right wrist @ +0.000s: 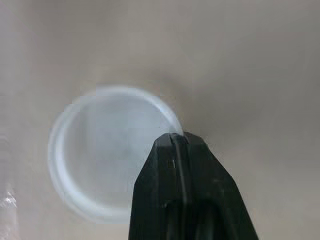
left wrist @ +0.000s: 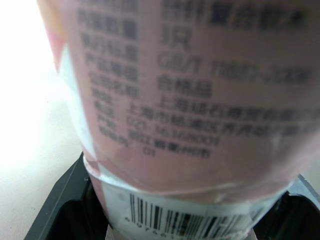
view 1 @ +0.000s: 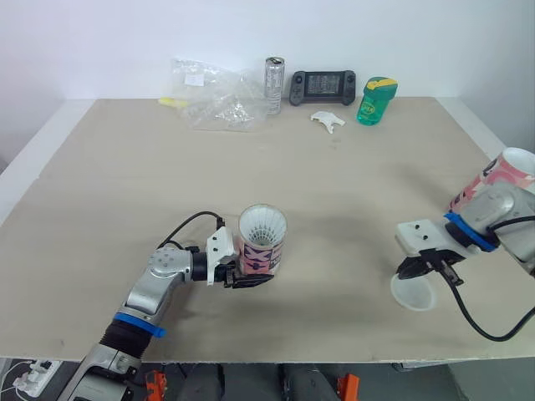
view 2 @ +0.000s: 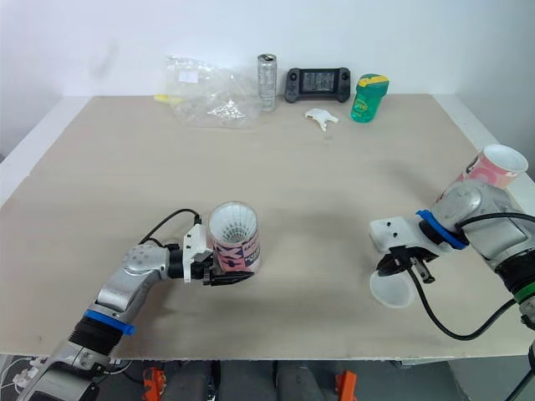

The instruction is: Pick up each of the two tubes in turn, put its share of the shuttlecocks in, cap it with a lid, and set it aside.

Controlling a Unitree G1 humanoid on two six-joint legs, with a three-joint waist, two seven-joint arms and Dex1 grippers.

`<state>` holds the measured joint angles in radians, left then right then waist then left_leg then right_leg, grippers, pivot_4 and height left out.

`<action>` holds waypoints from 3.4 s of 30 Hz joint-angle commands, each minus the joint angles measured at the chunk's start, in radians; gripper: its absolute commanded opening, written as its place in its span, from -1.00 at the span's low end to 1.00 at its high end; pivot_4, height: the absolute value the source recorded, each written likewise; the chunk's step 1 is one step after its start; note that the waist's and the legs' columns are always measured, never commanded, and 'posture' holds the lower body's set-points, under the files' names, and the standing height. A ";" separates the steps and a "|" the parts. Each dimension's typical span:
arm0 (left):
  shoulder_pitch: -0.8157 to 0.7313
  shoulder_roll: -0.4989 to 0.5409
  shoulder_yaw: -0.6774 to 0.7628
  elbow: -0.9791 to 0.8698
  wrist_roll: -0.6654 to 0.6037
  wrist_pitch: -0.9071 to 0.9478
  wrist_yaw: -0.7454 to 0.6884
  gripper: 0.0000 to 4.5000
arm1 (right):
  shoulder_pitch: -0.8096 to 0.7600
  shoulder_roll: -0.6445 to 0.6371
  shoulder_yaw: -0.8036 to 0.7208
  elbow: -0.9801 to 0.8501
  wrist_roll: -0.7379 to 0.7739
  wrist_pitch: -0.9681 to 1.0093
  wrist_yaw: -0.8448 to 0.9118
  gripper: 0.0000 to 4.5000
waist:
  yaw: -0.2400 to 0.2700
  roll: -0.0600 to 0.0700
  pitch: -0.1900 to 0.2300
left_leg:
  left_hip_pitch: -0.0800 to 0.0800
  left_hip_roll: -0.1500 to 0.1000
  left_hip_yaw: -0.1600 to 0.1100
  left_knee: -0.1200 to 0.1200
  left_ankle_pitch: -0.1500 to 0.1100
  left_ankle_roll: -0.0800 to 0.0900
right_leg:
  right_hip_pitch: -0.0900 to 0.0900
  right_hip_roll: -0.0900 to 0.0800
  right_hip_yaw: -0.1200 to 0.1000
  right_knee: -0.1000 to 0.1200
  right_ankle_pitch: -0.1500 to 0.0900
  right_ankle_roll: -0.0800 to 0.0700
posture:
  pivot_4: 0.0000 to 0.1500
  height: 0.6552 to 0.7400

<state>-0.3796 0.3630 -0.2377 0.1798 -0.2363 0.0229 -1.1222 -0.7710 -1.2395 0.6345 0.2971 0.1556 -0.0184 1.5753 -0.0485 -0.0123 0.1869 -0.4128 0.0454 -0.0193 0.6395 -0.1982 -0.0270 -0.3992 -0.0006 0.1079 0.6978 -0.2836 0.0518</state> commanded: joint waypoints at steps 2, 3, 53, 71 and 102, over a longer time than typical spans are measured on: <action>-0.007 0.007 -0.014 0.047 0.025 0.006 -0.003 0.34 | -0.002 -0.032 -0.005 -0.031 0.016 0.018 0.039 -0.99 | 0.000 0.000 0.000 | 0.000 0.000 0.001 0.001 0.000 0.000 | 0.000 0.000 0.001 0.000 0.001 0.001 | 1.00 0.61; -0.011 0.007 -0.015 0.053 0.027 0.003 -0.003 0.34 | -0.003 -0.033 -0.007 -0.034 0.017 0.018 0.039 -0.99 | 0.000 0.000 0.000 | 0.000 0.000 0.001 0.001 0.001 -0.001 | 0.000 0.000 0.001 0.000 0.001 0.001 | 1.00 0.61; -0.017 0.096 -0.098 0.037 0.038 0.137 -0.129 0.34 | -0.576 0.616 -0.125 -0.210 0.127 0.377 0.039 -0.99 | -0.005 -0.002 -0.002 | -0.006 0.008 -0.008 -0.003 0.001 -0.002 | -0.007 0.010 -0.007 0.001 0.003 -0.016 | 1.00 0.61; -0.004 0.097 -0.089 0.046 0.038 0.127 -0.119 0.34 | -0.554 0.571 -0.026 -0.250 0.128 0.303 0.039 -0.99 | -0.006 -0.003 -0.003 | -0.006 0.009 -0.009 -0.003 0.001 -0.002 | -0.007 0.011 -0.008 0.001 0.002 -0.015 | 1.00 0.61; 0.004 0.106 -0.088 0.043 0.040 0.133 -0.119 0.34 | -0.599 0.616 -0.053 -0.149 0.080 0.247 0.039 -0.99 | -0.005 -0.004 -0.004 | -0.005 0.010 -0.009 -0.004 0.001 -0.002 | -0.006 0.012 -0.009 0.001 0.001 -0.014 | 1.00 0.61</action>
<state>-0.4263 0.4450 -0.2744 0.1695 -0.2461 0.1161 -1.2299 -1.3668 -0.6280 0.5990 0.1580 0.2574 0.2521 1.5781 -0.0536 -0.0162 0.1834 -0.4181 0.0552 -0.0281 0.6358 -0.1969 -0.0295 -0.4057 0.0110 0.0991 0.6988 -0.2830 0.0380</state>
